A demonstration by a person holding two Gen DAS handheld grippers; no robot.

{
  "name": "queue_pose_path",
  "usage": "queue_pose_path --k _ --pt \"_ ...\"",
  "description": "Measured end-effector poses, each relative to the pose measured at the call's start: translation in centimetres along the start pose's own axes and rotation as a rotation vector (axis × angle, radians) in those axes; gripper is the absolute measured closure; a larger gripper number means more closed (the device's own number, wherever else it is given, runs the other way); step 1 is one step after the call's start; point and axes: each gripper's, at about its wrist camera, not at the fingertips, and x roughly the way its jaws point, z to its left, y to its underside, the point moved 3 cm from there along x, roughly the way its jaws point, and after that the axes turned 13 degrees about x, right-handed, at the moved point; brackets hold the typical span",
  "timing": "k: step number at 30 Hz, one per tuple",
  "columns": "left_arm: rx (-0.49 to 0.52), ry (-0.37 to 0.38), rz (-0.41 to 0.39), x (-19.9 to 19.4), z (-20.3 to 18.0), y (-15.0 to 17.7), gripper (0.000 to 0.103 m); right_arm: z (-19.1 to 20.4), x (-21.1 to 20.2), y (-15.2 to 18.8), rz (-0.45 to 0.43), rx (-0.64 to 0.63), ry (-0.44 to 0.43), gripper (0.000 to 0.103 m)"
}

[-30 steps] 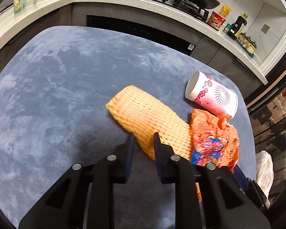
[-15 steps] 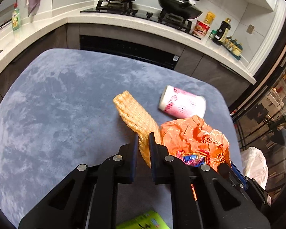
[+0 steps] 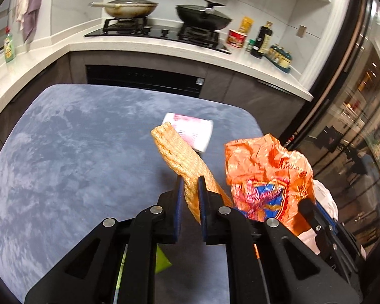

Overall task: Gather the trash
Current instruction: 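Carry the foam net and printed orange bag in both grippers over the bin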

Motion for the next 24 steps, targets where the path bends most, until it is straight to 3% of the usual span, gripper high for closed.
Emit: queue_pose_path --k 12,24 --pt "0.115 0.057 -0.028 -2.2 -8.4 0.0 0.092 -6.1 -6.8 -2.2 -0.122 0.079 0.048 0.095" --pt "0.226 0.144 -0.019 -1.7 -17.9 0.7 0.092 -14.4 -11.8 -2.6 -0.189 0.185 0.144 0.095"
